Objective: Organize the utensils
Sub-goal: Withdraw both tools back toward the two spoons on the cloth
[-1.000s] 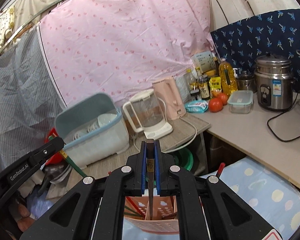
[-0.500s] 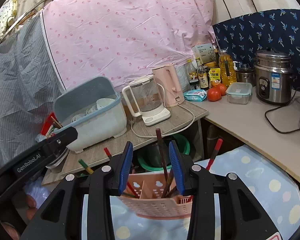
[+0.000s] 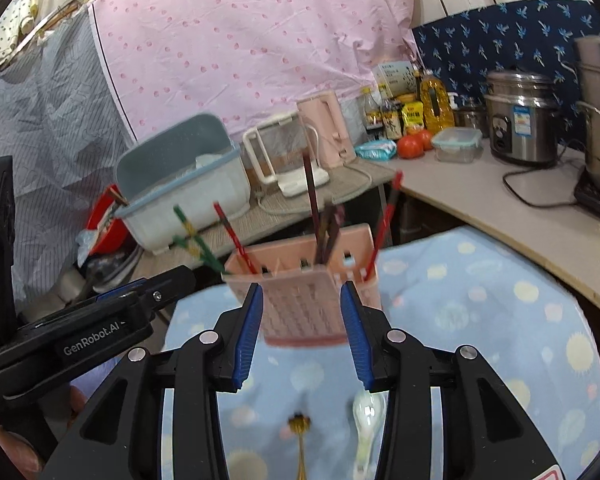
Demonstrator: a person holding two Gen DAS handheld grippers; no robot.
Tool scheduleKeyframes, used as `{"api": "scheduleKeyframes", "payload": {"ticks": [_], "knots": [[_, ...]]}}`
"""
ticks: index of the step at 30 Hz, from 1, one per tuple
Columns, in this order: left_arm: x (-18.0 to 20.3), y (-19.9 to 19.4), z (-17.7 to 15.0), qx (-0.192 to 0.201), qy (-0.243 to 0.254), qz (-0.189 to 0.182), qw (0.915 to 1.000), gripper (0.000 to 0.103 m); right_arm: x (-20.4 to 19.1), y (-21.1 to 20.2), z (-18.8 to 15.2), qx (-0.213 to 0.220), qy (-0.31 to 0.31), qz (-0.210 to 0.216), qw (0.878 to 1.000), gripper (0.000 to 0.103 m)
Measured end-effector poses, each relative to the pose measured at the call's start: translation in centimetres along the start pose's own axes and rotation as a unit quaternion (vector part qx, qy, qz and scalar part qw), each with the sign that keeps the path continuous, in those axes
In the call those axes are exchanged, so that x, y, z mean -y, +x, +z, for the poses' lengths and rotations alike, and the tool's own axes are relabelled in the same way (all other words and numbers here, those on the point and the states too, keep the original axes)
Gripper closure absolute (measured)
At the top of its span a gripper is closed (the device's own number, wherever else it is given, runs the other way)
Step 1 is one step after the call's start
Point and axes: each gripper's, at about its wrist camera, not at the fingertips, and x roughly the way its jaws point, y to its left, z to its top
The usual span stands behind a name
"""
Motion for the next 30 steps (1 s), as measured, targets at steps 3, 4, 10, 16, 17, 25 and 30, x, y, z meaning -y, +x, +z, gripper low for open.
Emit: {"api": "scheduleKeyframes", "payload": {"ticks": [3,4,10,16,17,25,30], "knots": [[0.5,0.5,-3.1,-0.031,0.004,0.000,0.9995,0.050,0.8,-0.6,-2.9,-0.024,0.008,-0.003,1.000,0.063],[0.7,0.6,-4.2,-0.042,0.006,0.000,0.9991,0.050,1.0,-0.8,-3.8,-0.030,0.011,-0.005,0.999,0.063],[1.2,1.2,-9.8,-0.086,0.002,0.002,0.9963,0.050,2.8,-1.5,-9.1,-0.073,0.035,-0.016,0.997,0.063],[1.5,1.9,-13.7,-0.122,-0.003,0.003,0.9925,0.050,4.3,-2.0,-13.1,-0.103,0.057,-0.029,0.993,0.063],[1.6,2.0,-14.2,-0.126,-0.004,0.003,0.9920,0.050,4.5,-2.0,-13.6,-0.106,0.061,-0.031,0.992,0.063],[1.2,2.9,-16.8,-0.151,-0.021,0.009,0.9883,0.050,4.7,-2.2,-15.4,-0.119,0.052,-0.044,0.991,0.063],[0.5,3.3,-17.4,-0.158,-0.030,0.013,0.9869,0.050,5.1,-1.7,-14.9,-0.117,0.053,-0.048,0.991,0.063]]}}
